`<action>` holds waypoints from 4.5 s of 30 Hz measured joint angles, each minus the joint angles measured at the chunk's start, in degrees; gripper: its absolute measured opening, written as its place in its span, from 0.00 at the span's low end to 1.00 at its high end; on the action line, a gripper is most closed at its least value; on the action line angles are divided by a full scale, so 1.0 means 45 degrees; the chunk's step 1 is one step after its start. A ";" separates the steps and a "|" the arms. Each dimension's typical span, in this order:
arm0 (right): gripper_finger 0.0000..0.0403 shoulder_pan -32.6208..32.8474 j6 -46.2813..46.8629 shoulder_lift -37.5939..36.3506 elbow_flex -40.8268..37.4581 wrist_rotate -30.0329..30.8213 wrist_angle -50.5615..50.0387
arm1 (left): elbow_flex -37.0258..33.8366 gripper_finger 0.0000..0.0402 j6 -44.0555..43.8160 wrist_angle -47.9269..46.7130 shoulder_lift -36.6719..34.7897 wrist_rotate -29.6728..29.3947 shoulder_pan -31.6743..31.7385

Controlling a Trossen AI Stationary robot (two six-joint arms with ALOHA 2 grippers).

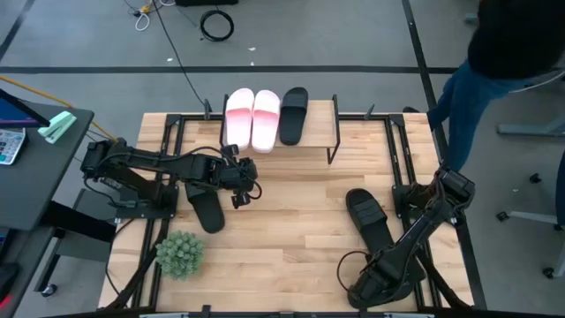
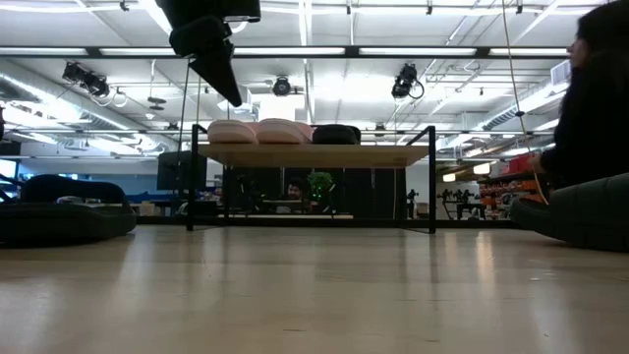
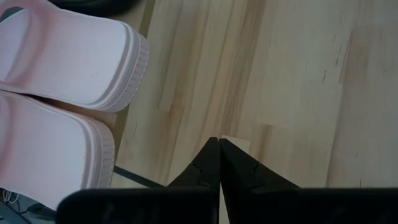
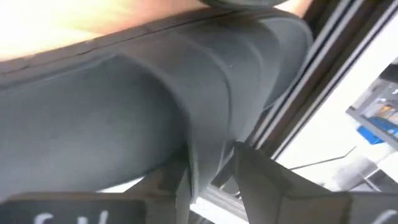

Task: Pick and place slides into the shelf
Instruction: Put the black slides on the shelf

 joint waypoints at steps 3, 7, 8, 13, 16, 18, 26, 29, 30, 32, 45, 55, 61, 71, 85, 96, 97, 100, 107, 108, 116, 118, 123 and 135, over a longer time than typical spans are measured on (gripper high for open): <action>0.29 0.0186 0.0005 0.0005 -0.0002 -0.0134 -0.0070 | 0.0000 0.02 0.0000 0.0073 0.0000 0.0001 0.0000; 0.26 0.0452 0.0019 0.0005 -0.0002 -0.0126 -0.0212 | 0.0000 0.05 0.0000 0.0115 0.0001 0.0001 0.0000; 0.24 0.0518 0.0023 0.0005 -0.0002 -0.0126 -0.0241 | 0.0000 0.06 0.0000 0.0116 0.0005 0.0001 0.0000; 0.14 0.0724 0.0129 0.0005 0.0003 -0.0120 -0.0413 | 0.0000 0.05 0.0007 0.0121 0.0005 0.0001 0.0000; 0.04 0.0727 0.0119 0.0005 0.0005 -0.0017 -0.0423 | 0.0000 0.03 0.0009 0.0121 0.0005 0.0001 0.0000; 0.03 0.0727 -0.0085 0.0005 0.0085 0.0446 -0.0475 | 0.0000 0.02 0.0007 0.0121 0.0005 -0.0001 0.0000; 0.03 0.0744 -0.0472 -0.0050 0.2018 0.4747 -0.1376 | 0.0000 0.05 0.0415 0.0146 0.0010 -0.0003 -0.0002; 0.03 0.0701 -0.1728 -0.0058 0.3201 0.8574 -0.2137 | 0.0000 0.06 0.0459 0.0153 0.0015 -0.0003 -0.0002; 0.03 0.0647 -0.2578 -0.0058 0.3616 1.0068 -0.2405 | 0.0000 0.06 0.0506 0.0155 0.0015 -0.0003 0.0000; 0.03 0.0466 -0.4660 -0.0075 0.4292 1.2858 -0.2711 | 0.0000 0.05 0.0672 0.0160 0.0015 -0.0005 -0.0001; 0.04 -0.3508 -1.6285 -0.0120 0.6382 1.7673 -0.3494 | 0.0004 0.05 0.0778 0.0130 -0.0140 -0.0003 -0.0004; 0.03 -0.7857 -2.2711 -0.0447 0.6478 2.0081 -0.5260 | 0.0019 0.02 0.0773 0.0101 -0.1063 -0.0008 -0.0005; 0.02 -1.1319 -2.4951 -0.0447 0.6478 2.0354 -0.4619 | 0.0015 0.03 0.0534 0.0033 -0.1782 0.0001 -0.0019; 0.02 -1.4832 -2.7696 -0.0447 0.6478 2.0105 -0.2002 | 0.0010 0.04 0.0291 0.0048 -0.2025 -0.0002 -0.0019; 0.03 -1.6861 -3.0435 -0.0447 0.6478 1.8767 0.0566 | 0.0010 0.06 -0.0034 -0.0051 -0.2025 0.0001 -0.0019; 0.03 -1.7034 -3.0145 -0.0442 0.5954 1.7342 0.0495 | 0.0010 0.02 -0.0024 -0.0049 -0.2016 0.0001 -0.0019; 0.03 -1.7035 -3.0133 -0.0442 0.5878 1.7356 0.0509 | 0.0010 0.02 -0.0024 -0.0044 -0.2016 0.0001 -0.0019; 0.04 -1.7035 -3.0092 -0.0442 0.5750 1.7452 0.0529 | 0.0010 0.04 -0.0015 -0.0046 -0.2016 0.0001 -0.0019; 0.06 -1.7096 -2.9893 -0.0442 0.5744 1.7445 0.0609 | 0.0010 0.05 0.0218 -0.0034 -0.2016 -0.0003 -0.0015; 0.08 -1.7114 -2.9827 -0.0442 0.5744 1.7347 0.0654 | 0.0010 0.05 0.0310 -0.0030 -0.2016 0.0001 -0.0019; 0.22 -1.7374 -2.9536 -0.0442 0.5744 1.6550 0.0933 | 0.0010 0.02 0.0397 -0.0015 -0.2016 -0.0001 -0.0017; 0.25 -1.7415 -2.9536 -0.0442 0.5739 1.6538 0.1095 | 0.0010 0.02 0.0333 -0.0015 -0.2012 -0.0002 -0.0018; 0.29 -1.7435 -2.9546 -0.0442 0.5739 1.6543 0.1364 | 0.0010 0.05 0.0311 -0.0016 -0.2011 0.0001 -0.0015; 0.30 -1.6724 -2.9305 -0.0442 0.5739 1.6365 0.0823 | 0.0010 0.02 0.0019 -0.0040 -0.2011 0.0001 -0.0024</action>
